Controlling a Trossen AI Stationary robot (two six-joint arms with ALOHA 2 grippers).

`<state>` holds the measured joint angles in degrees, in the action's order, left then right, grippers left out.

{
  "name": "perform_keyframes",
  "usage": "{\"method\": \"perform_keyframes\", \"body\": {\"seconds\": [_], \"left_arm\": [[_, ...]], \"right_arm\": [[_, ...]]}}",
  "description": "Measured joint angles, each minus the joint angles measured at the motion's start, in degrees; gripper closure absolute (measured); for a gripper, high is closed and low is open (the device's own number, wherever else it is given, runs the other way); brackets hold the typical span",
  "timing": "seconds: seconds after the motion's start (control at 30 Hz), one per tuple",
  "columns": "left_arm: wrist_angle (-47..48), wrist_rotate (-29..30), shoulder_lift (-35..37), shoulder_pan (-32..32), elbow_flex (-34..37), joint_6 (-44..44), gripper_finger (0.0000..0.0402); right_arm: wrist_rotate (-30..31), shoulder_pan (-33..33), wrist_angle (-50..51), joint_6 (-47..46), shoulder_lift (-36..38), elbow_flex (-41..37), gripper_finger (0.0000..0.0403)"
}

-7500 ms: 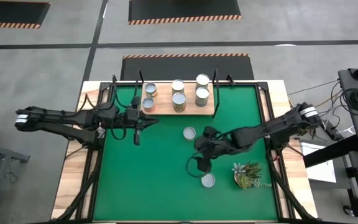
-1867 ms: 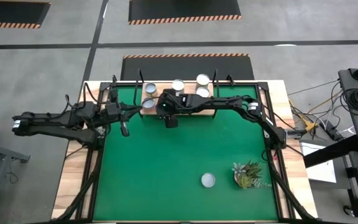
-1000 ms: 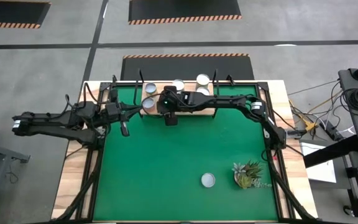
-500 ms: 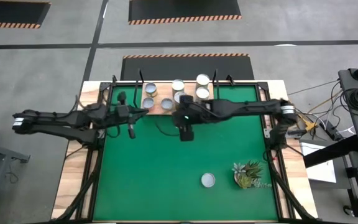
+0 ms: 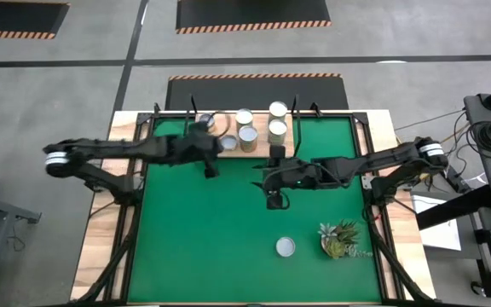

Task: Pick and place cans onto a shelf
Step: Put the canned mushrooms on the shelf

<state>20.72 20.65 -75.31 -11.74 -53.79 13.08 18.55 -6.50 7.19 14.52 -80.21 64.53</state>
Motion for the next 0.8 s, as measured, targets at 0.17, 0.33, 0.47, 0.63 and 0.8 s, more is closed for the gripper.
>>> {"method": "perform_keyframes", "body": {"seconds": [0.17,0.33,0.47,0.63,0.8], "left_arm": [[5.0,-12.6,-10.5,-9.0,-6.7,1.3,0.0402],[6.5,-13.7,-16.3,-11.8,-10.1,1.0,0.0402],[6.4,-13.7,-19.5,-11.8,-12.0,0.3,0.0402],[7.0,-11.3,-21.9,-11.8,-13.1,-2.3,0.0402],[8.9,-8.9,-22.1,-11.8,-12.9,-6.1,0.0402]], "right_arm": [[-0.5,-0.1,-5.8,0.7,4.3,-5.6,0.0204],[-0.5,-0.1,-7.8,1.6,8.2,-10.1,0.0204],[-0.5,-0.1,-8.0,1.9,11.0,-11.6,0.0204],[-0.5,-0.1,-8.1,1.7,12.4,-12.5,0.0204],[-0.5,-0.1,-7.9,1.8,12.6,-13.0,0.0204]]}}
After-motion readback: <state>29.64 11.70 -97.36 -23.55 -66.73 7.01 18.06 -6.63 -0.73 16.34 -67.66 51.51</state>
